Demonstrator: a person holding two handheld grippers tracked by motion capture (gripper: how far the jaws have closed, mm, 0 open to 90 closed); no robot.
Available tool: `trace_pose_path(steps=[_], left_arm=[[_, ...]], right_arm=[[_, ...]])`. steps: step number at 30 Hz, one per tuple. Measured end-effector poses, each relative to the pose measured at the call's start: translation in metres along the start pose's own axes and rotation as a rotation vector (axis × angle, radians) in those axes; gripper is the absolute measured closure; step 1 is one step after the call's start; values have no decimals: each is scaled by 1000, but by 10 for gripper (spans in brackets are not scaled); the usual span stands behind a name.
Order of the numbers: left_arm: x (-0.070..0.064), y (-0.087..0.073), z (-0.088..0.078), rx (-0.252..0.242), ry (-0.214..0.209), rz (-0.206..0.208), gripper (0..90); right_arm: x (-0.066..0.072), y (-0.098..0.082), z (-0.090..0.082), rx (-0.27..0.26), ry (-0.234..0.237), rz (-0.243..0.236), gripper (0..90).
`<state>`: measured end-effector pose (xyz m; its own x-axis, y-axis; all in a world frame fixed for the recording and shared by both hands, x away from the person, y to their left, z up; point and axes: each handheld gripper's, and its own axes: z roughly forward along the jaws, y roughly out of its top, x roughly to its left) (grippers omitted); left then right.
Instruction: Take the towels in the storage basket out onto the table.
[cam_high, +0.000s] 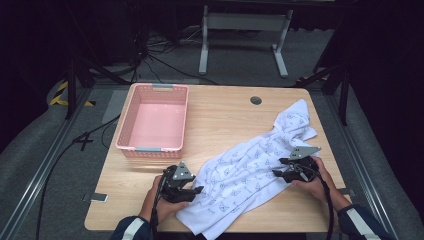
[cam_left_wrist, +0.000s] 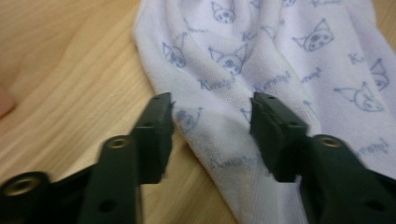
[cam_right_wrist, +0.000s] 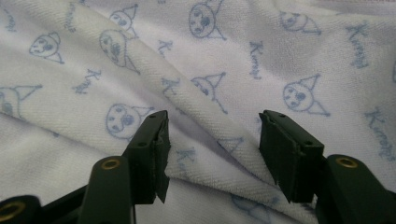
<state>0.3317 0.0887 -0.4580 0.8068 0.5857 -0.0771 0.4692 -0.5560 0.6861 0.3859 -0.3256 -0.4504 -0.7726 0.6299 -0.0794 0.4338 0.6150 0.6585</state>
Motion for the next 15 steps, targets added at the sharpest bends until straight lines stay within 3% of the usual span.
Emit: trace_pose_path(steps=[2,3,4,5,8,9,10,12,13,15], left_arm=[[1,-1,4,28,36,-8,398],[2,-2,7,31,40,-31,385],[4,-2,7,43,41,-27,370],[5,-2,7,38,39,-43,356],[5,-3,10,16,48,-38,348],[5,-3,10,17,46,-27,403],[6,-2,9,15,36,-22,403],[8,-3,9,-1,2,-40,579],[8,-3,8,2,-11,-40,657],[6,-2,6,-25,14,-34,740]], right_arm=[[0,0,0,-3,-4,-7,424],[1,0,0,-1,-6,-8,423],[1,0,0,-3,-9,-14,421],[1,0,0,-2,-11,-17,418],[3,1,-3,-5,-38,-49,398],[4,0,-8,-59,-39,-53,418],[4,0,-8,-59,-39,-53,418],[3,0,-11,-84,-35,-37,421],[2,0,-10,-65,-39,-39,420],[3,-2,-6,-26,-46,-37,418]])
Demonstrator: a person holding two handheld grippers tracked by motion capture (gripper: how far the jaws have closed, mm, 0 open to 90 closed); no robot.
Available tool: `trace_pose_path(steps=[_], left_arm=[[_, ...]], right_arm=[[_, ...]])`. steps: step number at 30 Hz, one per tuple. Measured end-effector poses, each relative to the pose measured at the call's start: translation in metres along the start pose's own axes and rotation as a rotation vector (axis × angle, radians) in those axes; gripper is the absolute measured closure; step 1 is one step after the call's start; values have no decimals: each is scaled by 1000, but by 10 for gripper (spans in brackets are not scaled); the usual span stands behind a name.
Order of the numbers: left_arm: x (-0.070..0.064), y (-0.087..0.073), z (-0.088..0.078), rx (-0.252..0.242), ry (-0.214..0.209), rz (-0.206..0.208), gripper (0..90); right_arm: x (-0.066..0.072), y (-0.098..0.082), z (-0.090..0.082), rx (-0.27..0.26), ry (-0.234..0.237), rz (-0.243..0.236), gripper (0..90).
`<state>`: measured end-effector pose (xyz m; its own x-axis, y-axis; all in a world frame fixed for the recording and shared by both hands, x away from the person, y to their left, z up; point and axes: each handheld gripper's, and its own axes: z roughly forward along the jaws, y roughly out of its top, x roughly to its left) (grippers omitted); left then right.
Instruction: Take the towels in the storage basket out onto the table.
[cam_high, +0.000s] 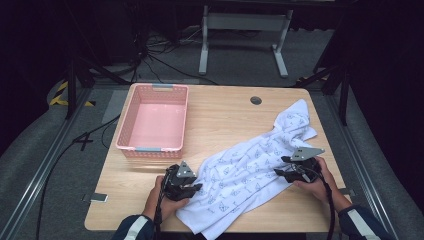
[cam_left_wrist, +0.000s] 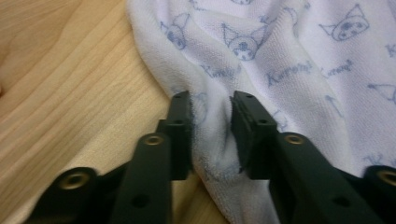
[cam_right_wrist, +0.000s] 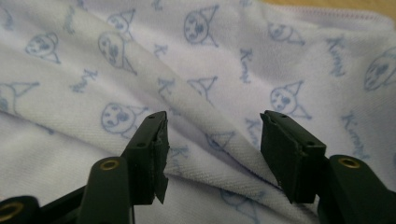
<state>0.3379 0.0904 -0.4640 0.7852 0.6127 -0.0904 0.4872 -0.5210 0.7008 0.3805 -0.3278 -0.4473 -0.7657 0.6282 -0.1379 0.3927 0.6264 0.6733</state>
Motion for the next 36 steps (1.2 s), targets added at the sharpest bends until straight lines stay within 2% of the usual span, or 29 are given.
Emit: trace_pose_path(steps=[2,6,9,11,13,17,19,20,23,24,27,32,33,35,36], left_arm=[[-1,3,-6,-40,15,24,820],[-3,13,-25,-139,47,51,849],[-9,23,-32,-172,36,87,855],[-19,30,-32,-200,9,114,855],[-36,40,-30,-209,-26,169,853],[-74,54,-17,-187,-127,292,842],[-97,58,-5,-146,-207,364,840],[-105,59,0,-116,-224,403,839],[-125,59,8,-60,-273,461,785],[-127,59,5,-57,-269,463,730],[-125,56,-10,-85,-300,440,707],[-107,49,-32,-134,-236,362,660],[-100,46,-35,-126,-226,328,648],[-91,39,-33,-70,-219,292,609],[-87,37,-30,-66,-222,300,600]], right_arm=[[1,-1,1,0,8,3,422],[1,-1,2,21,3,3,423],[1,-1,0,34,-4,37,431],[3,-2,-1,39,-18,26,432],[4,-4,-3,48,-20,44,432],[5,-6,-6,55,-23,49,432],[5,-7,-7,55,-21,52,432],[4,-8,-8,58,-21,53,432],[3,-9,-8,53,-22,43,430],[4,-10,-9,56,-21,49,430],[4,-12,-11,56,-17,49,428],[4,-15,-14,59,-6,64,425],[4,-15,-14,60,-8,63,424],[5,-15,-15,60,-6,61,424],[4,-16,-15,56,-6,59,423]])
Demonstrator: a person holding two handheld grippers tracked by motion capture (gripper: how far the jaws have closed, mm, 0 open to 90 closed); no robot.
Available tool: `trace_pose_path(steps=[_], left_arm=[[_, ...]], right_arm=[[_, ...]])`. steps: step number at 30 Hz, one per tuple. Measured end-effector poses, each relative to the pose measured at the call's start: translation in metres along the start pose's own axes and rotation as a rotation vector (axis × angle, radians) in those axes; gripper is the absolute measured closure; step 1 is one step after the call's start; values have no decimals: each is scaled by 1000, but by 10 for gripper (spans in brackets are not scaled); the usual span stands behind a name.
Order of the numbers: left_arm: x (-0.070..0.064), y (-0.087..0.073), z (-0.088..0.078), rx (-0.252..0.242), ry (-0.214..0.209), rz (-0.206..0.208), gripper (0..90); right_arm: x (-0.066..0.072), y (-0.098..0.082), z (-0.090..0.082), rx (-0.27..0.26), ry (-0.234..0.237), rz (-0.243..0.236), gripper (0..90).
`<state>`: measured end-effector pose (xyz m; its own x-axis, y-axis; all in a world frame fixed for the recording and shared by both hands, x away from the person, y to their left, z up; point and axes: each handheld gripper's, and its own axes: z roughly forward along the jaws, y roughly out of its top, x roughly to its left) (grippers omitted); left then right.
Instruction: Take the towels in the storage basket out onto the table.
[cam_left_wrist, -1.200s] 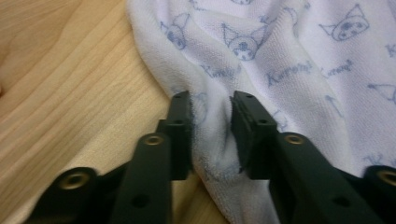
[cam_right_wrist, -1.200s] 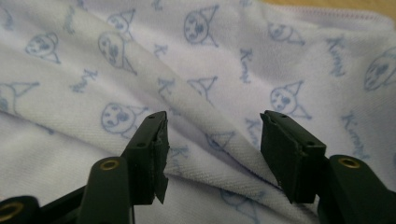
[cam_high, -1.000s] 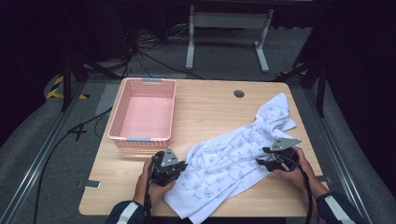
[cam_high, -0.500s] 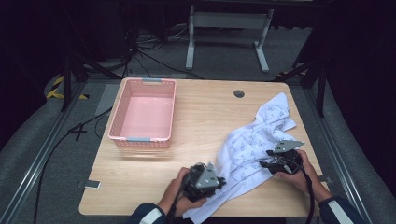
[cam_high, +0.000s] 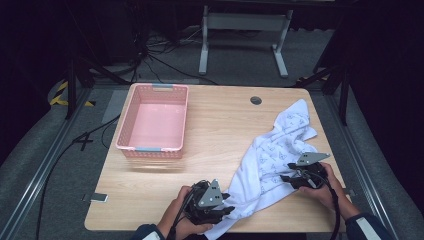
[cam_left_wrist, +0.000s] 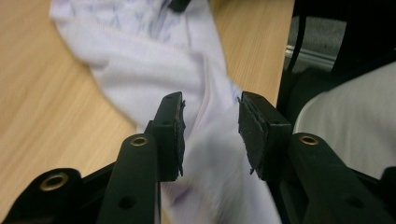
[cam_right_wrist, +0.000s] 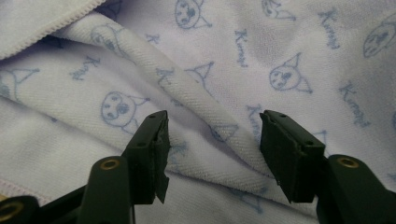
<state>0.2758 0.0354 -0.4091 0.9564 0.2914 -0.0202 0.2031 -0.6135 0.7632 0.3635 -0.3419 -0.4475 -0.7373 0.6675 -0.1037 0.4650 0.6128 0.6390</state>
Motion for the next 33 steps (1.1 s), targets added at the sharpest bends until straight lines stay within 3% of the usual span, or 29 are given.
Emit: trace_pose_path(steps=[3,4,5,7,8,11,16,17,21,23,24,26,29,33], left_arm=[[8,-10,10,64,3,-26,578],[9,-13,13,74,-14,-56,574],[10,-14,16,74,-35,-57,578],[9,-15,19,95,-48,-49,631],[3,-15,24,128,-99,-17,654],[-9,-15,29,158,-162,9,716],[-24,-20,29,198,-216,14,701],[-24,-20,29,198,-216,14,672],[-16,-21,6,114,-131,-20,616],[-6,-22,-5,50,-75,-89,571],[-1,-23,-7,37,-54,-104,543],[8,-27,-6,59,-7,-126,520],[15,-31,3,85,-21,-149,509],[13,-31,16,124,-30,-159,485]], right_arm=[[0,0,0,1,-1,1,420],[0,0,0,2,-1,1,419],[0,0,0,2,-1,3,419],[-1,0,1,0,0,5,417],[-1,0,1,1,1,4,415],[-1,-1,1,2,3,7,411],[-1,-1,1,1,2,6,410],[-1,-1,1,1,2,6,410],[-1,0,1,2,2,7,406],[-1,0,1,3,1,6,406],[-1,0,1,2,-1,4,406],[-1,0,1,4,-4,3,404],[-1,0,1,4,-3,3,404],[-1,0,1,4,-1,2,404]])
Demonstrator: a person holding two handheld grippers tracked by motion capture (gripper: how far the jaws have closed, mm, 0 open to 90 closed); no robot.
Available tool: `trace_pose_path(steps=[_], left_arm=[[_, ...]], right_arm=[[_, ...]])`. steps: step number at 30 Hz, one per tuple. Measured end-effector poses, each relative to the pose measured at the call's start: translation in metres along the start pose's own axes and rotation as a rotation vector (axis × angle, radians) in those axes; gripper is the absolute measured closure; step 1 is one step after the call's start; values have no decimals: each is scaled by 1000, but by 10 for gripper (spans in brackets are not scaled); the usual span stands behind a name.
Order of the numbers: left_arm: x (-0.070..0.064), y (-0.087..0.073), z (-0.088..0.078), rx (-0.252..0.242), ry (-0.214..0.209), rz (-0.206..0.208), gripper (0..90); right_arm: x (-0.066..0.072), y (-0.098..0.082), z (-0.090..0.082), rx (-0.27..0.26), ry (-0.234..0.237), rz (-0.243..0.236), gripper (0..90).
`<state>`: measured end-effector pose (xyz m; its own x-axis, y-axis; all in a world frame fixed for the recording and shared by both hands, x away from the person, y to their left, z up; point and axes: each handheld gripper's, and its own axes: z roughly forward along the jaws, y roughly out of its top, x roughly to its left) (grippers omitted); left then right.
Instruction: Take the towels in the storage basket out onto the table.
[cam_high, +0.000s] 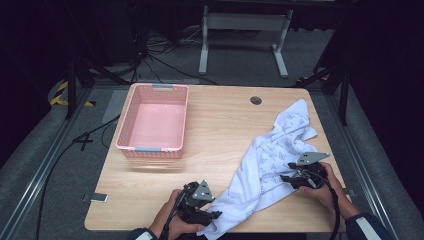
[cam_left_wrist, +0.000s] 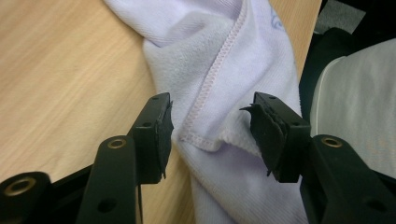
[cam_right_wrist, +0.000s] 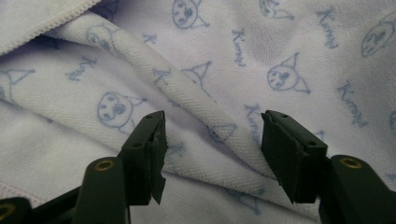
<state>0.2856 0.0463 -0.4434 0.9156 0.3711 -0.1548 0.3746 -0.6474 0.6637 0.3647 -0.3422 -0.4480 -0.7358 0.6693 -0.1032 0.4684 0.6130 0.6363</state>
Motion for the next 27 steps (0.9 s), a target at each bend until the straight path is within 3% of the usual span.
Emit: trace_pose_path(steps=[2,5,8,12,14,17,20,22,23,25,27], left_arm=[[0,1,6,4,2,0,456],[-2,1,14,56,24,6,435],[-3,1,17,59,24,19,456],[-5,2,13,72,27,52,615],[-8,3,8,48,61,77,666],[-9,3,1,14,78,71,682],[-10,2,2,27,125,58,521],[-12,2,1,-8,102,84,526],[-14,3,0,-21,107,113,552],[-17,5,-1,-43,93,131,634],[-17,5,4,-17,83,120,638]], right_arm=[[0,0,0,0,1,0,402],[0,0,0,1,-1,-1,402],[1,0,0,3,-5,-2,403],[1,0,0,2,-4,-3,402],[1,1,0,2,-6,-3,401],[0,0,0,2,-4,-5,392],[-1,0,0,1,-4,-4,391],[0,0,0,0,-4,-3,391],[0,1,0,2,-6,-6,391],[0,1,0,3,-7,-7,392],[0,1,0,3,-5,-5,392]])
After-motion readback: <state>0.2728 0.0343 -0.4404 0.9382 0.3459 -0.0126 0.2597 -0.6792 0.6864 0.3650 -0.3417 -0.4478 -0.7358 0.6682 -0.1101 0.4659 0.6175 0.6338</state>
